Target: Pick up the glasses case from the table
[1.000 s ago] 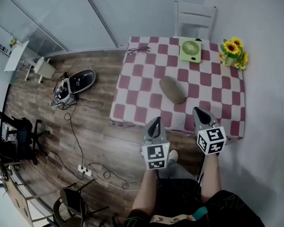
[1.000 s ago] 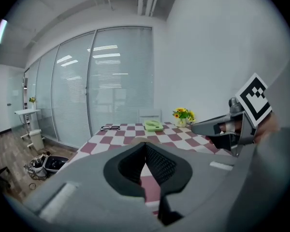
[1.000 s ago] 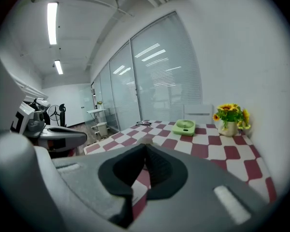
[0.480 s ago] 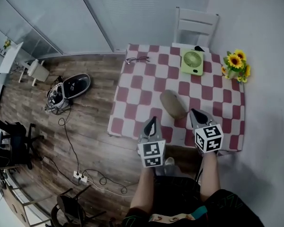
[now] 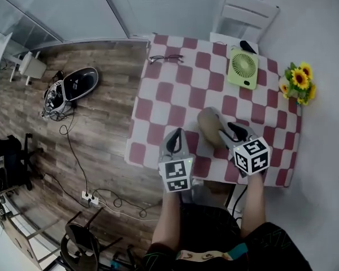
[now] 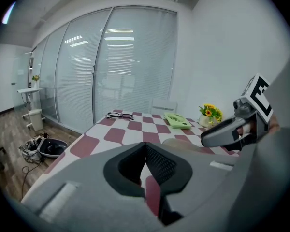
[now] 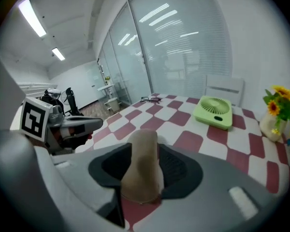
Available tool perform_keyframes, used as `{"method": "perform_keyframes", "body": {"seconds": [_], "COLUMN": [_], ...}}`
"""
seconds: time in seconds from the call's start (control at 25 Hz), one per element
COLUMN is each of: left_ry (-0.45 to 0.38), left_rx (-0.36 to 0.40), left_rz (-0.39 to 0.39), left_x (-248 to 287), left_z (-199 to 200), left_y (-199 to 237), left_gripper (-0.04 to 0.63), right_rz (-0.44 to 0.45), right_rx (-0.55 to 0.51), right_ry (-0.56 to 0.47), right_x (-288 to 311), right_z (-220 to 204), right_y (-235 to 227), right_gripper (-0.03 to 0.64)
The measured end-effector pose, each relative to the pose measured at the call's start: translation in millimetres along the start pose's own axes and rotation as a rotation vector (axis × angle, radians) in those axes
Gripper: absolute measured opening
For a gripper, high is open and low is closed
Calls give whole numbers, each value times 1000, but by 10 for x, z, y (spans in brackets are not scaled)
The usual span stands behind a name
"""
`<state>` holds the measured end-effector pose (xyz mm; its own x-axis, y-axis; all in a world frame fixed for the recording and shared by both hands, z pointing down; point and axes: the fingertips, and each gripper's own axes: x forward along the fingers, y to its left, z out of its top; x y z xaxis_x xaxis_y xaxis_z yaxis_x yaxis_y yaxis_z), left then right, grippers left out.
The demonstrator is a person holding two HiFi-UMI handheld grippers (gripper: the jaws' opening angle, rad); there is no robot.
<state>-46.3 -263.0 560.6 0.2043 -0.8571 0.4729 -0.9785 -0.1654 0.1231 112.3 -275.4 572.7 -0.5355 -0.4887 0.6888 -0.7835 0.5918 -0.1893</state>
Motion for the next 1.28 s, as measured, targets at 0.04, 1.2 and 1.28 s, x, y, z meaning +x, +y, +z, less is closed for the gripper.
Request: {"method": "perform_keyframes", "body": {"seconds": [0.04,1.2,1.28], "left_ry": [6,-10,-29], "left_rx": [-9,-54,-48], "left_rz": [7,-26,-27], "left_x": [49,655,667], "left_z": [-7,323,434], "left_y": [51,314,352], "left_gripper": [11,11,11], "right_rz": [21,109,91], "right_rx": [-8,-11,-22], "right_ry": [38,347,303], "right_x": [75,760,775], "right_z": [-32,-34,121], "right_y": [23,216,211], "right_gripper": [199,362,362]}}
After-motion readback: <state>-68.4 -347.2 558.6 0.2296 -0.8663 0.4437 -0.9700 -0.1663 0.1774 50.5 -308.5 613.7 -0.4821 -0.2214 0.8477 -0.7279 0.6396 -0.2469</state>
